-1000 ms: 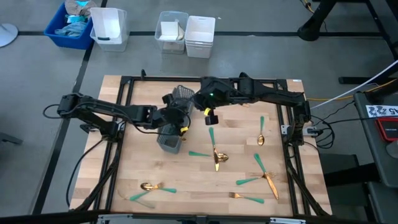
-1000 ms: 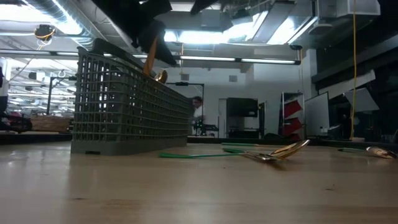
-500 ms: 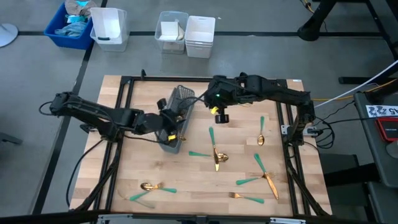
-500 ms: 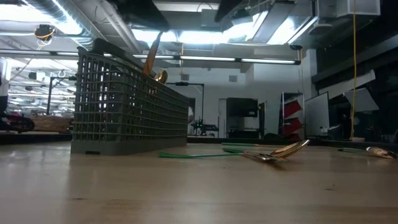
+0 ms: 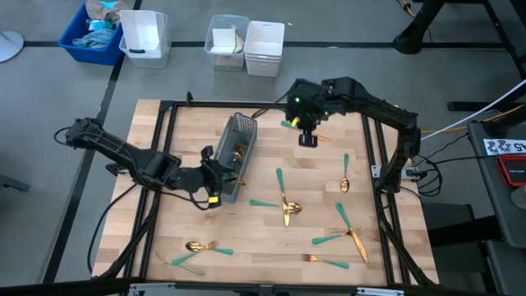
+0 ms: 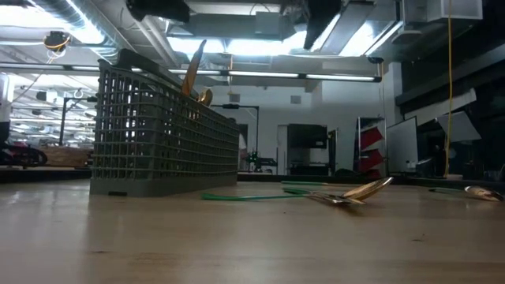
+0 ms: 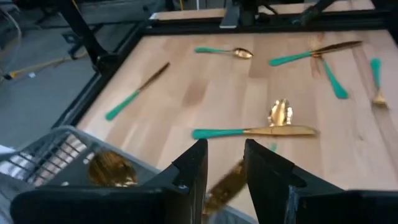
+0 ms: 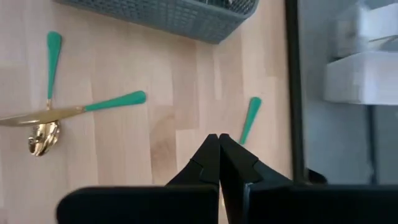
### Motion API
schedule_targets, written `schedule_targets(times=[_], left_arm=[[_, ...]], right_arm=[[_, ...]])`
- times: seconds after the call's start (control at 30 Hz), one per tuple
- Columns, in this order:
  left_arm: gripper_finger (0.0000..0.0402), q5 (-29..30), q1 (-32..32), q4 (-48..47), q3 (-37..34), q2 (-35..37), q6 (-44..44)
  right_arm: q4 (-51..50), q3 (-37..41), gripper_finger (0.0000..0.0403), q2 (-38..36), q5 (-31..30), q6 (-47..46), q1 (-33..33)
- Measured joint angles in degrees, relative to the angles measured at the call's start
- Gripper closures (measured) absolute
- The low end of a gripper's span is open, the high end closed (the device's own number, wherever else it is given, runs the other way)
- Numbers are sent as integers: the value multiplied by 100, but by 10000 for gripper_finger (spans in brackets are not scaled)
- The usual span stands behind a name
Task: Sort silverware
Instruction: Put the green spoon into the gray silverware rack
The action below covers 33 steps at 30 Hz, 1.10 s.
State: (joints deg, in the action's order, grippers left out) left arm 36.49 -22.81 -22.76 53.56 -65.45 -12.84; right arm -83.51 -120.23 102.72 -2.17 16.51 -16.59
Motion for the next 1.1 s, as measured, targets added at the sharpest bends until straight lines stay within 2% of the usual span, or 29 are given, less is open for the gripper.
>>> schedule_targets(times=[0.23, 0.33, 0.5, 0.7, 0.9, 1.1], left_arm=[[306, 4, -201, -134, 0, 7, -331], [306, 4, -212, -270, 0, 7, -440], [306, 5, -115, -210, 0, 4, -693], [306, 9, 248, -173, 0, 2, -726], [306, 11, 974, 496, -2, -40, -139], [299, -37, 1806, 1161, -2, -202, 1236]], right_arm=[[842, 1090, 400, -4, 1203, 492, -920], [1515, 1665, 400, -4, 1400, 494, -1232], [2185, 2398, 400, 0, 1312, 483, -1558], [2825, 2933, 400, 0, 1173, 485, -1665], [3085, 3044, 400, 45, 1139, 801, -1684], [3130, 3045, 400, 46, 506, 1113, -1702]])
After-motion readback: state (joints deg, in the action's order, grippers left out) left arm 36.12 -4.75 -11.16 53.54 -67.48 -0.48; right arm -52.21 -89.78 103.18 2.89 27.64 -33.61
